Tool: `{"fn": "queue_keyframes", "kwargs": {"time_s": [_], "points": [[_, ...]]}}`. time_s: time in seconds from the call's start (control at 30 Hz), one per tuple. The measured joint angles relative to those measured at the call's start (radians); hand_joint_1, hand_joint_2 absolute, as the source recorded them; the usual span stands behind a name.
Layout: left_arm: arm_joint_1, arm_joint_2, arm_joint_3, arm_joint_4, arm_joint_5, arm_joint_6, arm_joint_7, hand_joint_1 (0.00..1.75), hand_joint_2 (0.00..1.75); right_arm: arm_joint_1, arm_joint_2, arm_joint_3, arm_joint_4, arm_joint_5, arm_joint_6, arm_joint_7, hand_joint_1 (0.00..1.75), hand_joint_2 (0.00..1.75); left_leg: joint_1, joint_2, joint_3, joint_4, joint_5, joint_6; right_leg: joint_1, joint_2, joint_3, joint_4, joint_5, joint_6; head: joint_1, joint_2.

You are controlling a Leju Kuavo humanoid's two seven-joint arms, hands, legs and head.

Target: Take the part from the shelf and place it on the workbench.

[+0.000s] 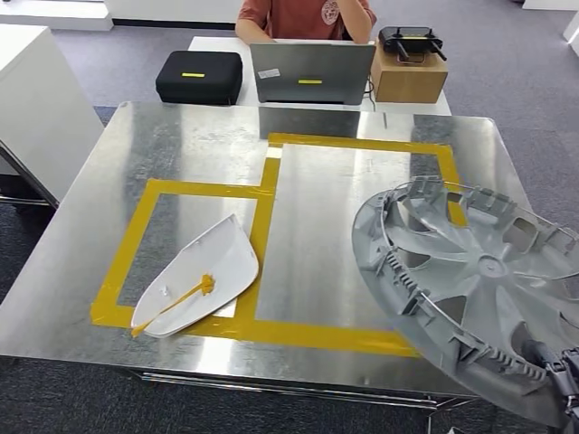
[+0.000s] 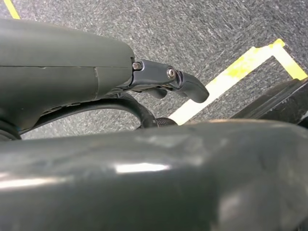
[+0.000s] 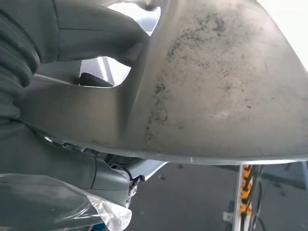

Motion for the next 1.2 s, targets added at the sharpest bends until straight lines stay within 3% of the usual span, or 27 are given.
{"fn": "queue_keyframes", "kwargs": {"time_s": [0.53,0.73,0.97,1.2], "points": [[0.000,0.015,0.000,0.000,0.041,-0.001,-0.028,0.00,0.00,-0.015,-0.076,-0.123,0.141,0.000,0.000,-0.028,1.75,1.75,0.000,0.000,0.000,0.000,0.000,0.000,0.000,0.000,-0.001,0.000,0.000,0.000,0.000,0.000],[0.001,0.021,0.000,0.000,0.043,0.010,-0.028,0.00,0.00,-0.070,-0.087,-0.117,0.195,0.000,0.000,-0.034,1.75,1.75,0.000,0.000,-0.001,0.000,0.000,0.000,0.000,0.000,-0.001,0.000,0.000,0.000,0.000,0.000],[0.001,0.023,0.000,0.000,0.026,0.003,-0.014,0.00,0.00,-0.148,-0.087,-0.098,0.242,0.000,0.000,-0.128,1.75,1.75,0.000,0.000,0.000,0.000,0.001,0.000,0.000,0.000,-0.001,0.000,0.000,0.000,0.000,0.000],[-0.001,0.023,0.000,0.002,0.007,-0.007,-0.010,0.00,0.00,-0.197,-0.085,-0.081,0.290,0.000,0.000,-0.164,1.75,1.75,0.000,0.000,-0.001,0.000,0.001,0.000,0.000,0.000,-0.001,0.000,0.000,0.000,0.000,0.000]]}}
